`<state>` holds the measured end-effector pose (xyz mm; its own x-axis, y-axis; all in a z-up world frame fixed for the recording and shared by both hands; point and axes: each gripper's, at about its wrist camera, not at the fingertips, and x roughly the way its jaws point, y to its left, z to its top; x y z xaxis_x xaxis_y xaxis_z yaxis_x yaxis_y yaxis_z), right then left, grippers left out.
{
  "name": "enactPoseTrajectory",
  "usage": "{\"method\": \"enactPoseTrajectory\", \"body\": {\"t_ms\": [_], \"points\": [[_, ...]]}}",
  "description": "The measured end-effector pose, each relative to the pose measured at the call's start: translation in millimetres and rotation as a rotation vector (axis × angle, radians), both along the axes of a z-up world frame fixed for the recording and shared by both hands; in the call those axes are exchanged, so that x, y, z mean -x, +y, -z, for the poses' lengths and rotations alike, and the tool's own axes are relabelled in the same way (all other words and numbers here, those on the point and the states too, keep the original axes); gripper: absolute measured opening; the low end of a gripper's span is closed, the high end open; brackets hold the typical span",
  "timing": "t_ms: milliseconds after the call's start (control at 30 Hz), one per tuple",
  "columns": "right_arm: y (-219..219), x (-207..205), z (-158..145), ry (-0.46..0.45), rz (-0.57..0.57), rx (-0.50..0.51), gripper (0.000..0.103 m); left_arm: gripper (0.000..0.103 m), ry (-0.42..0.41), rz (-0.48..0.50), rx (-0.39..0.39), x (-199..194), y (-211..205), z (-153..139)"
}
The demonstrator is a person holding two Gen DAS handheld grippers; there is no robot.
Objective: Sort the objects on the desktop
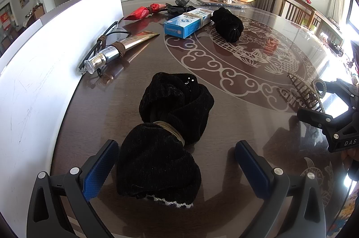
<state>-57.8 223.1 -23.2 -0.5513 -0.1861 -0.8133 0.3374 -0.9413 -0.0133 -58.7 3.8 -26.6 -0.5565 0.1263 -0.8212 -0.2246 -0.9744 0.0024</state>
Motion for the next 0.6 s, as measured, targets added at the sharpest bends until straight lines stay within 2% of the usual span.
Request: {"method": "enactPoseTrajectory", "body": {"t_ms": [300,467,533,567,600], "points": [[0,0,0,0.0,-0.001,0.002,0.103,0.103,-0.009,0.007,0.007,-1,2,-2],[1,2,-1,-0.06,-0.031,-0.021,0.103,0.103,-0.013,0.048,0.009,1,1,-3],[2,-2,-1,-0.04,-0.027,-0.014,0.103,0.069,0.043,0.047,-0.004,-5,0,-8],[2,-4,0,-0.031,-0.021,-0.01,0.103,0.044,0.063,0.044,-0.007,-7,-1,-10],[2,-5,0,-0.027,-0.014,-0.01,0.103,0.038,0.068,0.042,-0.017,-9,-2,-11]]}}
